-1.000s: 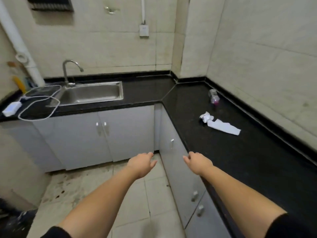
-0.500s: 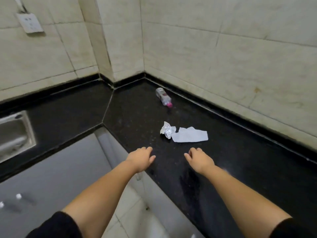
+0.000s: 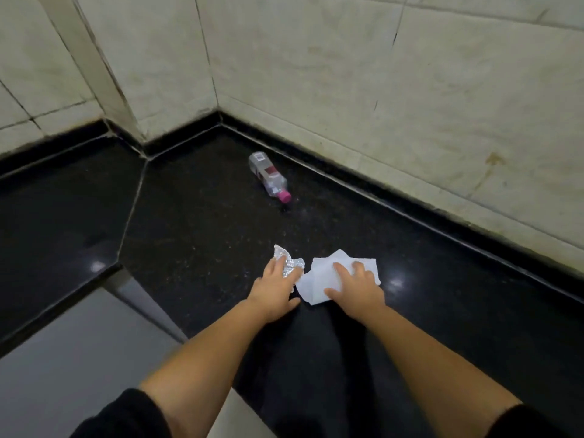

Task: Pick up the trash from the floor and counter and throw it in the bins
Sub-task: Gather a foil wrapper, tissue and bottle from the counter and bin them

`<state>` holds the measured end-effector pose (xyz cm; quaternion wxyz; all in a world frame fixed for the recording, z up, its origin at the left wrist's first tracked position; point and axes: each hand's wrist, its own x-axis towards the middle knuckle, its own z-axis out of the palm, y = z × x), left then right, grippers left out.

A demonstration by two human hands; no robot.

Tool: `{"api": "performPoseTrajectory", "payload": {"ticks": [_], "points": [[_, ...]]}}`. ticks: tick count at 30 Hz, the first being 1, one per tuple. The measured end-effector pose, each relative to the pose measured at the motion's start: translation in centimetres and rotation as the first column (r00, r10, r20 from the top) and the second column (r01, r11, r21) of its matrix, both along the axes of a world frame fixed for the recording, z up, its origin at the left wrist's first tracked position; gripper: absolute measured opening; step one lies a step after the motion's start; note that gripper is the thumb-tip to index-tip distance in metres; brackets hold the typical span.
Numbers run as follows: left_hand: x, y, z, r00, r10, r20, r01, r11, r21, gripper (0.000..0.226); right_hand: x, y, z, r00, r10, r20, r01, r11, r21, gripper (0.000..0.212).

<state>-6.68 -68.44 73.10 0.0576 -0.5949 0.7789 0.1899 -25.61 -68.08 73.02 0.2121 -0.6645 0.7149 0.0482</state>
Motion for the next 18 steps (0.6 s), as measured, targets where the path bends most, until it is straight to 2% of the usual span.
{"api": "performPoseTrajectory", "payload": {"ticks": [2, 4, 7, 9, 11, 15, 18], "points": [[-0.1, -0.4, -0.4, 1.000, -0.022, 0.013, 0.023, 0.999, -0.046, 0.059, 0.0, -0.4, -0.5, 0.998, 0.050, -0.046, -0.051, 0.999, -0.007, 0.052], [-0.3, -0.7, -0.7, 0.997, -0.061, 0.045, 0.066, 0.991, -0.118, 0.053, -0.2, -0.5, -0.8, 0.999, 0.051, 0.020, -0.050, 0.999, -0.013, 0.041], [1.5, -1.4, -1.0, 0.989, -0.103, 0.104, 0.116, 0.985, -0.128, 0.055, 0.5, -1.5, -0.8, 0.995, 0.058, 0.077, -0.059, 0.998, 0.011, 0.025], [2.8, -1.7, -1.2, 0.989, -0.089, 0.115, 0.102, 0.989, -0.112, 0.055, 0.9, -2.1, -0.6, 0.994, 0.071, 0.084, -0.071, 0.997, -0.010, 0.021], [5.4, -3.3, -0.9, 0.995, -0.014, 0.095, 0.026, 0.991, -0.128, 0.054, 2.6, -3.8, 0.4, 0.990, 0.036, 0.139, -0.027, 0.998, -0.065, 0.007], [10.5, -8.1, -0.1, 0.992, 0.088, 0.095, -0.072, 0.984, -0.161, 0.054, 6.8, -8.7, 3.6, 0.959, -0.029, 0.283, 0.059, 0.993, -0.098, 0.018], [13.1, -12.1, 0.0, 0.991, 0.102, 0.082, -0.087, 0.982, -0.166, 0.054, 9.4, -12.3, 4.7, 0.980, -0.064, 0.188, 0.090, 0.987, -0.132, 0.014]]}}
